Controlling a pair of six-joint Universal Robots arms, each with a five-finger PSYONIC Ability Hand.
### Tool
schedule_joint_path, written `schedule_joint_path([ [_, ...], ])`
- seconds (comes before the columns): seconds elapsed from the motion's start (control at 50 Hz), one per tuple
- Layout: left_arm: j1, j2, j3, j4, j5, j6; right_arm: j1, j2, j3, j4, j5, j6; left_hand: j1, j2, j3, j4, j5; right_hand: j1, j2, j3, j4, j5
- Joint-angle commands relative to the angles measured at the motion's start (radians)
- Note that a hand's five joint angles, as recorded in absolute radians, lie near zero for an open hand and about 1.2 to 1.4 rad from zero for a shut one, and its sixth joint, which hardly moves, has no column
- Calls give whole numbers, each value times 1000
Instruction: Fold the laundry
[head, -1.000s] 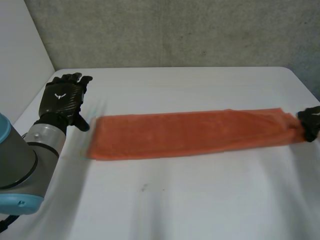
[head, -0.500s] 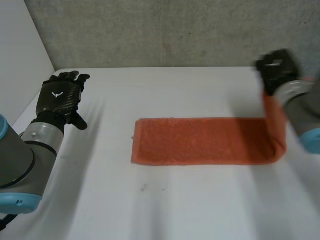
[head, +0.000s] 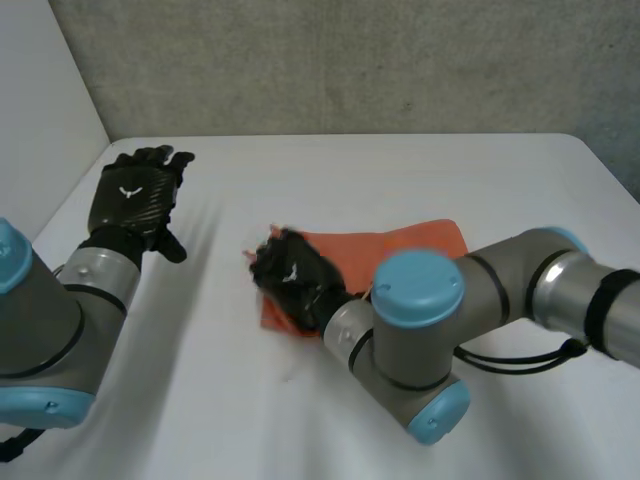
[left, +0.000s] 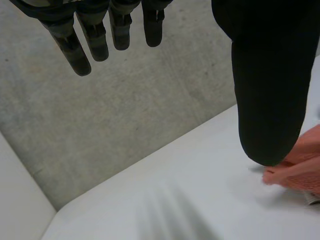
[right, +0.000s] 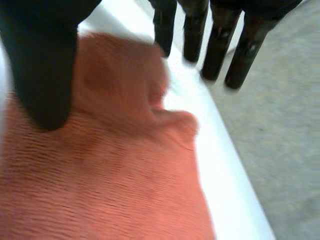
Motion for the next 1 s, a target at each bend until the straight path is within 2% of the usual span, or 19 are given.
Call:
schedule_joint_path([
  [0.02,-100,-75,73,8,0,1,-166,-189,91,29,59,224,1,10,6,6,-27,-106,-183,-193,-196,-201],
  [0.04,-101,-75,73,8,0,1,-167,-190,91,29,59,225,1,10,6,6,-27,-106,-183,-193,-196,-201],
  [0.08,-166,-122,119,8,2,2,-236,-267,166,68,59,329,1,10,6,6,-27,-106,-183,-193,-196,-201],
  [0.14,-199,-150,144,8,0,2,-266,-289,206,89,55,365,1,10,6,6,-27,-106,-183,-193,-196,-201],
  [0.18,-246,-208,190,8,0,4,-347,-308,296,106,44,394,1,10,6,6,-27,-106,-183,-193,-196,-201],
  [0.2,-246,-209,190,8,0,4,-348,-308,296,106,44,394,1,10,6,6,-27,-106,-183,-193,-196,-201],
  [0.24,-280,-273,237,6,0,7,-429,-312,373,98,42,392,1,10,6,6,-27,-106,-183,-193,-196,-201],
  [0.34,-289,-363,303,-3,-3,12,-493,-311,424,79,24,386,1,10,6,6,-27,-105,-183,-193,-195,-201],
  [0.4,-289,-406,333,-12,-7,15,-515,-295,434,72,1,365,1,10,6,6,-27,112,34,24,22,16],
  [0.42,-289,-406,333,-12,-7,15,-515,-295,434,72,1,365,1,10,6,6,-27,113,35,25,23,17],
  [0.46,-288,-425,339,-31,-10,21,-538,-268,434,71,-11,346,1,10,6,6,-27,367,289,280,277,272],
  [0.48,-288,-425,339,-31,-10,21,-538,-268,434,71,-11,346,1,10,6,6,-27,368,291,281,279,273],
  [0.52,-286,-425,325,-47,-10,24,-546,-243,422,69,-14,342,1,10,6,6,-27,736,659,649,647,641],
  [0.58,-286,-420,319,-55,-10,24,-547,-236,415,69,-16,339,1,10,6,6,-27,844,766,756,754,748],
  [0.62,-283,-402,293,-69,-12,24,-553,-214,395,71,-11,319,1,10,6,6,-27,1069,991,981,979,973],
  [0.86,-269,-284,192,-75,-14,24,-552,-226,379,72,22,257,1,10,6,6,-27,1116,1038,1028,1026,1020],
  [0.96,-243,-238,144,-78,-17,24,-536,-266,319,75,108,161,1,10,6,6,-27,1116,1038,1028,1026,1020],
  [1.0,-217,-200,112,-84,-33,24,-468,-282,251,78,148,87,1,10,6,6,-27,1116,1038,1028,1026,1020],
])
